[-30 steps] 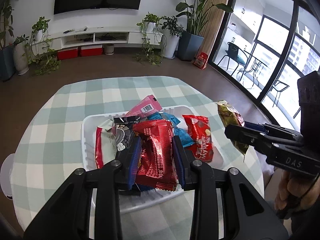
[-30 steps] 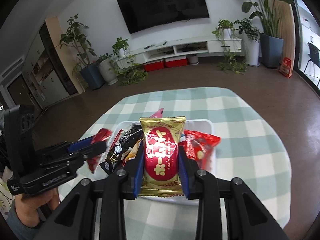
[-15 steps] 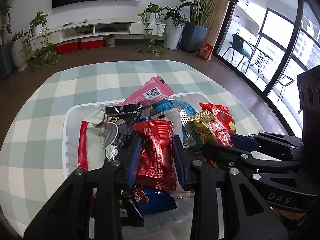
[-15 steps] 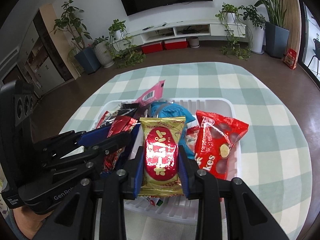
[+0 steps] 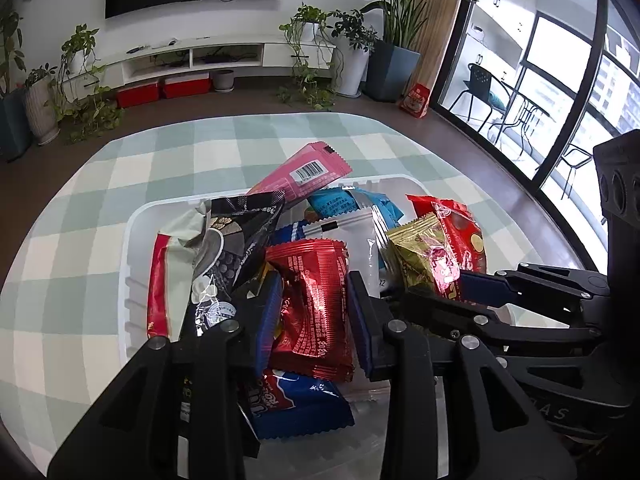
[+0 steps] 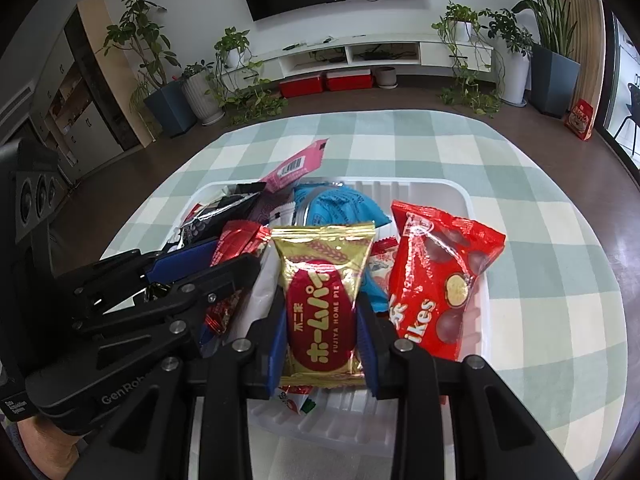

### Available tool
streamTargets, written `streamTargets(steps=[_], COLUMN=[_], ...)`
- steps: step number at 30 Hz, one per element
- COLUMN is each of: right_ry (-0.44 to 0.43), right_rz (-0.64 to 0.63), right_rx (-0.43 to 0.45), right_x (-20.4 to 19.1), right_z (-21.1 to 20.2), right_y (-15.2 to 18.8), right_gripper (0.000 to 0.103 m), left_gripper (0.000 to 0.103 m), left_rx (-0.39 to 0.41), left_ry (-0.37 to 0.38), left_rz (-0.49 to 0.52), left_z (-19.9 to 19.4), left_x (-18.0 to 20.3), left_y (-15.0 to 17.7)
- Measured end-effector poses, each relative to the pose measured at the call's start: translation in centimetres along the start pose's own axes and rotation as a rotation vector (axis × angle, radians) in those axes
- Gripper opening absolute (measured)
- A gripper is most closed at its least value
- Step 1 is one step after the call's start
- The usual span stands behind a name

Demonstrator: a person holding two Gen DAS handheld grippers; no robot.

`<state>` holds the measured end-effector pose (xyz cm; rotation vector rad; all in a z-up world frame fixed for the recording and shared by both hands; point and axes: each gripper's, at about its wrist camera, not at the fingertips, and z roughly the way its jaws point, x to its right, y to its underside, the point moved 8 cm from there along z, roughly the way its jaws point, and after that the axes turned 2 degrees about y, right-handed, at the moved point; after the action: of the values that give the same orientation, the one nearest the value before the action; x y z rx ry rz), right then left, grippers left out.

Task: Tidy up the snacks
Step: 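Carry both snacks over the white tray and lower them inside, then open both grippers and pull both tools back from the tray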

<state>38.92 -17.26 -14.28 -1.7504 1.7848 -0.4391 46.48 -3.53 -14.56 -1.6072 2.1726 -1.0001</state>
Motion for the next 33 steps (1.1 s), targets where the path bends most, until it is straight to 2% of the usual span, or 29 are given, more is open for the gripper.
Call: streamTargets(steps=[8,13,24,33], right_ry=[0.005,0.004,0.007,0.008], right_rz=[-0.003,0.002,0.006,0.007], right_rx=[-0.008,-0.008,-0.001,0.018], right_x=[0.1,0.1,0.3,0.4], right_z=[0.2,0.2,0.0,-0.8], right_y=[0.3,0.5,0.8,0.8], right_gripper=[0.035,0.036,0.045,0.050], left_gripper=[0.033,0.040,0.041,0.054], left_rx=[0.003,0.003,0.019,0.044], left_ry=[-0.001,-0.004,-0.005,-0.021], left_rz=[0.001,-0.006,-0.024,-0.041], left_z=[-0.3,-0.6,-1.7,-3.0], left_x=[0.0,-0.1,-0.2,-0.3], left_y=[0.2,0.5,1.0,1.3])
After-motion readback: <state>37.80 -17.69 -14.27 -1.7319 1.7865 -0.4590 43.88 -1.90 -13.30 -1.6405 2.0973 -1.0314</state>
